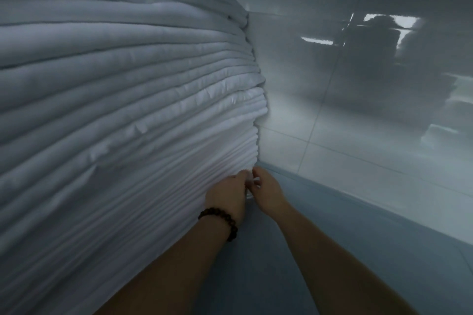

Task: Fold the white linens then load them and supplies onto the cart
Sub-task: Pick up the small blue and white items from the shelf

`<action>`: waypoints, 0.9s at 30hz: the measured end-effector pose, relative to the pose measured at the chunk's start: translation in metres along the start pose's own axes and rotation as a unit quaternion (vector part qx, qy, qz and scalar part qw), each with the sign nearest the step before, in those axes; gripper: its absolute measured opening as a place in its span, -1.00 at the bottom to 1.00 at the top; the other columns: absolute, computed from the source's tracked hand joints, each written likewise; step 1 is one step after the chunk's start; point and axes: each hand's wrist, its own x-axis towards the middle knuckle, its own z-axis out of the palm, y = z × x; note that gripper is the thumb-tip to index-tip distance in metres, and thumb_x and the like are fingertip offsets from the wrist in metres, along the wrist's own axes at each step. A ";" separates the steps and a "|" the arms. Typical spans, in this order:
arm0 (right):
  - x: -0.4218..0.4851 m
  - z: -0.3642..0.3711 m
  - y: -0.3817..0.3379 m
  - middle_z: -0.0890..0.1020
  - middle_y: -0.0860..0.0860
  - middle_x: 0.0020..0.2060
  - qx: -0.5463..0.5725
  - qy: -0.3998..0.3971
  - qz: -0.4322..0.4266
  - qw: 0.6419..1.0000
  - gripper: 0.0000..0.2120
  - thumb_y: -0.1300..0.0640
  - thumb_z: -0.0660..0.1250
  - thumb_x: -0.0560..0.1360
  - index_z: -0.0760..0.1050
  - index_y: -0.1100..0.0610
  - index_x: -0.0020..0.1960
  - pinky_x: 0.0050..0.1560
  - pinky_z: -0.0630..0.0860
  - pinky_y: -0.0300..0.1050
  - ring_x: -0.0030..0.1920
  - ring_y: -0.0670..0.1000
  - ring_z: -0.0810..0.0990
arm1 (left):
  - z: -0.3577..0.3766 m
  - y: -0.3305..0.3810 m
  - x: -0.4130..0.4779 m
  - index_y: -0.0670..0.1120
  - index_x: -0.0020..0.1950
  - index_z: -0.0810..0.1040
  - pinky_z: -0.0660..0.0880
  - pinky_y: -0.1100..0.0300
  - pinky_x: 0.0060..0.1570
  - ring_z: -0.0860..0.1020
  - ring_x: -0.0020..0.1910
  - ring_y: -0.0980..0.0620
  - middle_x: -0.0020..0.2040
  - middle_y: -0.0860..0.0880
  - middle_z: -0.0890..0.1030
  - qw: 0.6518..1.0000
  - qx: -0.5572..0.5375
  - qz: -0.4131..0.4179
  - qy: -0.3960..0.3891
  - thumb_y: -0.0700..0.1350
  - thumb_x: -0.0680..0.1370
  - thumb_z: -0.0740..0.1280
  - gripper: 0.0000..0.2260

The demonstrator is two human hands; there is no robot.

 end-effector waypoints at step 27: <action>-0.278 0.001 -0.073 0.60 0.06 -0.14 0.155 0.032 0.145 0.977 -0.84 0.11 0.21 0.62 0.51 0.12 -0.07 -0.11 0.44 -0.11 -0.17 -0.06 0.55 | -0.100 0.045 -0.227 0.11 0.52 0.16 0.36 0.23 0.17 0.49 0.24 0.06 0.35 0.06 0.48 0.979 0.046 -0.115 -0.164 -0.04 0.67 0.07 -0.59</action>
